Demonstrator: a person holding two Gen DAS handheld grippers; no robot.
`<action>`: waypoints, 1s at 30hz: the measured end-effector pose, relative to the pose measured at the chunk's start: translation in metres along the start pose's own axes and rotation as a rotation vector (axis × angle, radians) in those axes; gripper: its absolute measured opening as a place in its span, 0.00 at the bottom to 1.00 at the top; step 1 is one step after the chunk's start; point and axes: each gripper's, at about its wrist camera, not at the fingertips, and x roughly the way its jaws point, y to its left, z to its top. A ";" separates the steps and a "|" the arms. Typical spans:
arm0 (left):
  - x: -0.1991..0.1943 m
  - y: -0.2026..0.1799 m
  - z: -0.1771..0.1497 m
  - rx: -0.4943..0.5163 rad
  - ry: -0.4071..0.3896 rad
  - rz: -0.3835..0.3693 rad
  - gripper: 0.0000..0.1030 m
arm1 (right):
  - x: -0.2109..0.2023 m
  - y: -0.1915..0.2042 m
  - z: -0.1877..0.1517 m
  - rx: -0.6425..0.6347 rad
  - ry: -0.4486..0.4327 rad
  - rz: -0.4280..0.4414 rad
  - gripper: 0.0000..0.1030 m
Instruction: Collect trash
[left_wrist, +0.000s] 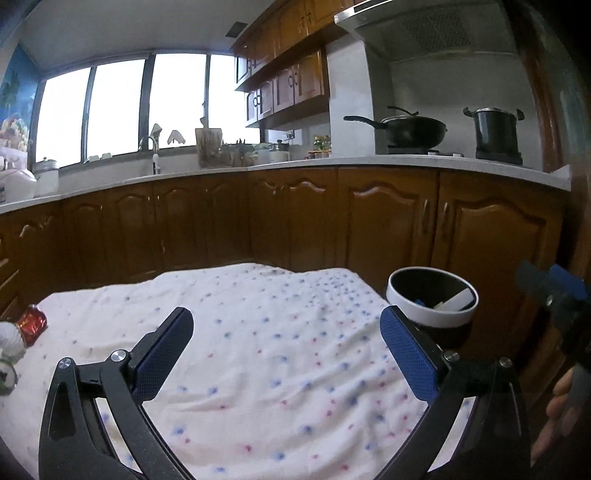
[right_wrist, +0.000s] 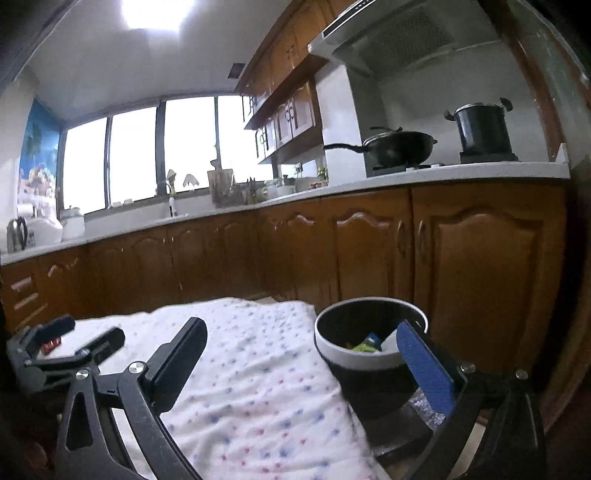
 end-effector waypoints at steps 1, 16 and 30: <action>0.000 0.002 -0.003 -0.001 0.000 0.005 1.00 | 0.000 0.002 -0.004 -0.004 0.005 0.002 1.00; -0.013 0.016 -0.021 -0.023 -0.008 0.058 1.00 | -0.001 0.006 -0.020 0.031 0.034 0.027 1.00; -0.013 0.019 -0.022 -0.023 -0.003 0.062 1.00 | 0.002 0.009 -0.023 0.028 0.041 0.031 1.00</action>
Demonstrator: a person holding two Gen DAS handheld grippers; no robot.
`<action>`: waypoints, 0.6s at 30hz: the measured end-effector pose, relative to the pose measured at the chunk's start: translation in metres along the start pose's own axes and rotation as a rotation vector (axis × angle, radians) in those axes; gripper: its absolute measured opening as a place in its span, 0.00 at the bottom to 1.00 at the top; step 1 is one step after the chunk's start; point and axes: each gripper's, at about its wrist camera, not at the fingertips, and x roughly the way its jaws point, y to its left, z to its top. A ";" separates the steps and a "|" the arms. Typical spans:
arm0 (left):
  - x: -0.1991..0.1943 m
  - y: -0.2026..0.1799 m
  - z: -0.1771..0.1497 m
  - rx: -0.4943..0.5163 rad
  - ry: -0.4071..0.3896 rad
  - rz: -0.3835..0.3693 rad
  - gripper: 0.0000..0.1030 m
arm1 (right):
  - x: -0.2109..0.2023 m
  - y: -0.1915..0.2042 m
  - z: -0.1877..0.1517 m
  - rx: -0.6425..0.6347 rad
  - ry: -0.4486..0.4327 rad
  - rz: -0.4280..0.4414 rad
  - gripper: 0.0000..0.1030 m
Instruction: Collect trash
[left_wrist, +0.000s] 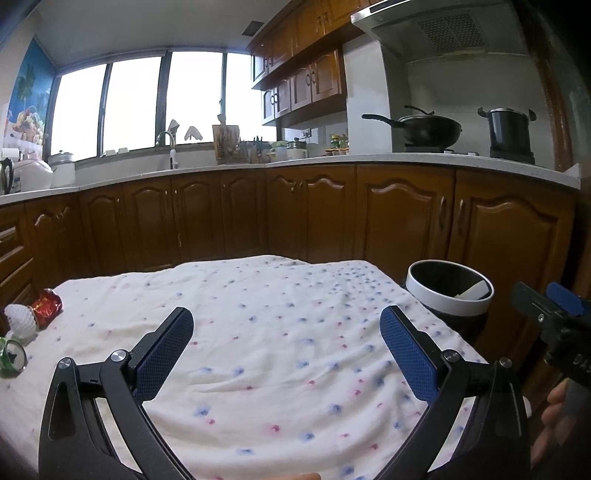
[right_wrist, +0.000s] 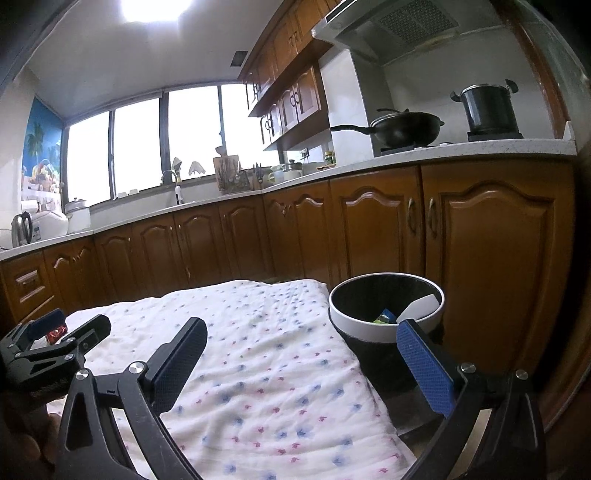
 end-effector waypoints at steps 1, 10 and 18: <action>0.000 0.000 0.000 0.000 -0.001 -0.001 1.00 | 0.000 0.000 0.000 0.003 -0.002 0.000 1.00; 0.000 0.004 0.001 -0.003 0.004 0.000 1.00 | 0.002 0.002 -0.001 0.006 0.005 0.006 1.00; -0.001 0.003 0.001 0.004 0.001 -0.002 1.00 | 0.003 0.004 -0.002 -0.002 0.009 0.013 1.00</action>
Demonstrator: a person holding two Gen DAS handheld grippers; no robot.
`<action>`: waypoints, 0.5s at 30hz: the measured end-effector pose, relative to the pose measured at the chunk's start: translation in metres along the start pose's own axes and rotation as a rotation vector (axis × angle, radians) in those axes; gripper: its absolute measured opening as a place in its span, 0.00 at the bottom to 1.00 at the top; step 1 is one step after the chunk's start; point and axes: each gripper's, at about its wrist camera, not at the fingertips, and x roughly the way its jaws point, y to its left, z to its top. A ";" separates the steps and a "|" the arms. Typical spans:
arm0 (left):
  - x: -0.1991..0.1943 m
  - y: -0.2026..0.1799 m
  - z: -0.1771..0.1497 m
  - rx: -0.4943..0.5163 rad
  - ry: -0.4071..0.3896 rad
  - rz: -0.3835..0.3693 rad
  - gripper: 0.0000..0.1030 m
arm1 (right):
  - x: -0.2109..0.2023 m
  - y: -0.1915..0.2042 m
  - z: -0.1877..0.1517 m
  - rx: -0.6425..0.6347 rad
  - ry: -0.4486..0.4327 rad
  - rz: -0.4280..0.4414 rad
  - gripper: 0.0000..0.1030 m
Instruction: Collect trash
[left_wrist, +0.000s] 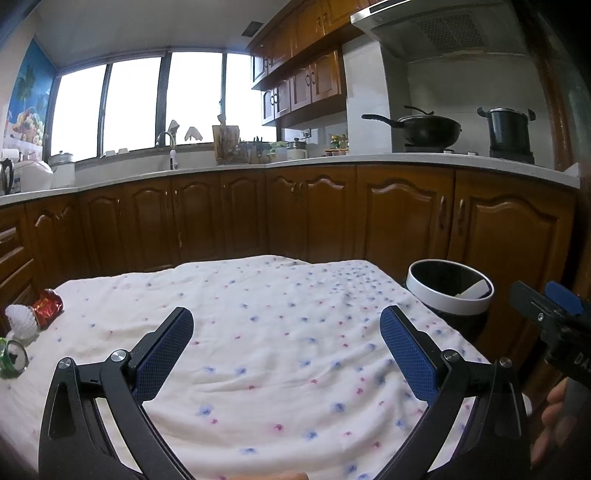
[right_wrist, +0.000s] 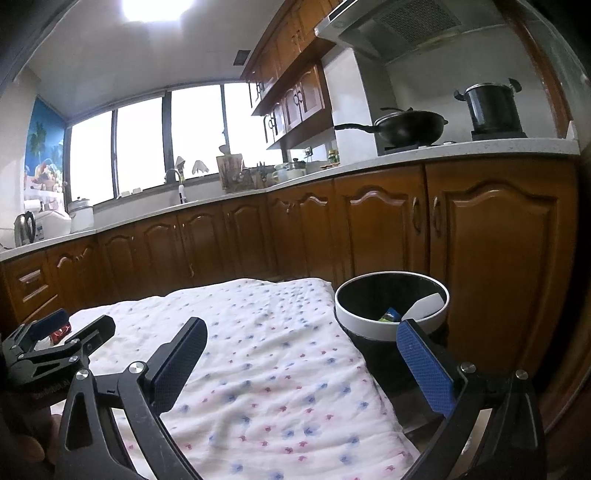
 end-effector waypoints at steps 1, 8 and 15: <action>0.000 0.000 0.000 -0.001 -0.001 0.000 1.00 | -0.001 0.000 0.000 0.000 -0.001 0.001 1.00; -0.002 -0.001 -0.001 -0.001 -0.011 0.000 1.00 | -0.001 0.000 0.000 0.003 -0.004 0.003 1.00; -0.001 -0.003 0.000 0.003 -0.004 -0.007 1.00 | -0.001 0.000 0.000 0.001 -0.005 0.004 1.00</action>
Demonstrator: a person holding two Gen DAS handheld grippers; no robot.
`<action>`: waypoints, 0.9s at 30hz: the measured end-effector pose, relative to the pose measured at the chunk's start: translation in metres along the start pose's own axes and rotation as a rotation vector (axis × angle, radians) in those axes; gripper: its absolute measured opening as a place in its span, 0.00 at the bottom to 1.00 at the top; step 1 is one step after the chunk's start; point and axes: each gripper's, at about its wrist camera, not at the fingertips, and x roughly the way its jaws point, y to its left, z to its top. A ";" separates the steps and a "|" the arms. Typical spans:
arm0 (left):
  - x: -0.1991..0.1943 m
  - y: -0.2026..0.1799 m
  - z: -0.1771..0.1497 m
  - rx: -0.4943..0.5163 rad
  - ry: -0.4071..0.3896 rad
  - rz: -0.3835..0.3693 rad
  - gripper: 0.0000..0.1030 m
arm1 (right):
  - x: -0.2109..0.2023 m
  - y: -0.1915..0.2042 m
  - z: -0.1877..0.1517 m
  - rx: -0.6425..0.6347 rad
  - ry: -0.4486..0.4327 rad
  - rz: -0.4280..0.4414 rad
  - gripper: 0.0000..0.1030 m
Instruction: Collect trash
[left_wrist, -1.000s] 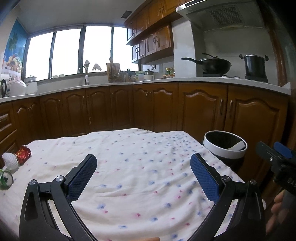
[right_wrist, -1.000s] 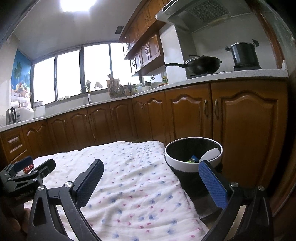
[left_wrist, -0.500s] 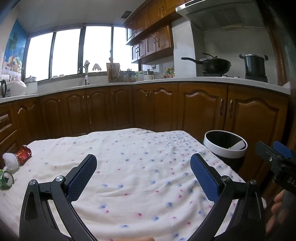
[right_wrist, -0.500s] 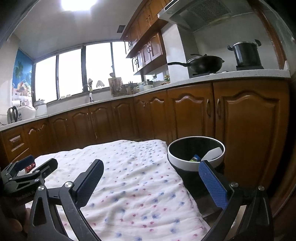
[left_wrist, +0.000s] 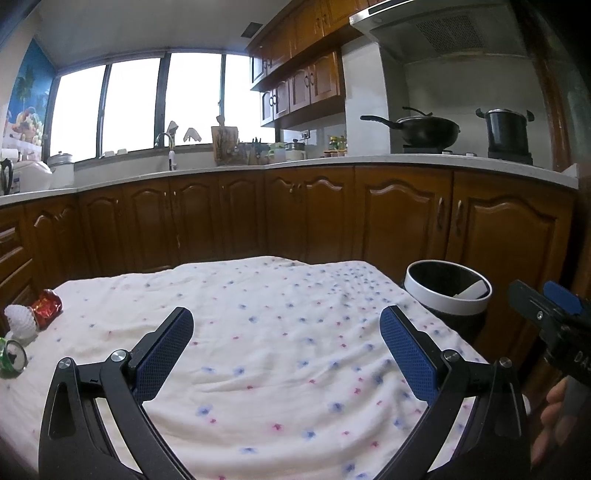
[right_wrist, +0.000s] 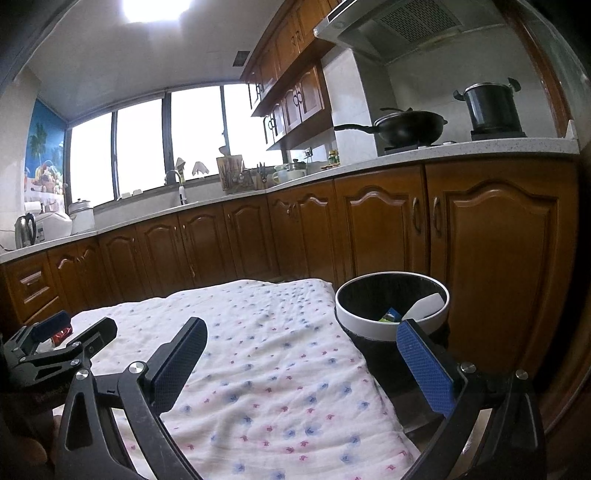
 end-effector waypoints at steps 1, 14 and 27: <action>0.000 0.000 0.000 0.001 0.001 0.000 1.00 | 0.000 0.000 0.000 0.000 -0.001 0.001 1.00; 0.000 -0.002 -0.001 0.005 0.003 -0.002 1.00 | 0.000 0.000 0.000 0.000 0.000 -0.001 1.00; 0.000 -0.002 0.000 0.007 0.004 -0.015 1.00 | 0.000 0.000 0.000 0.001 0.001 -0.001 1.00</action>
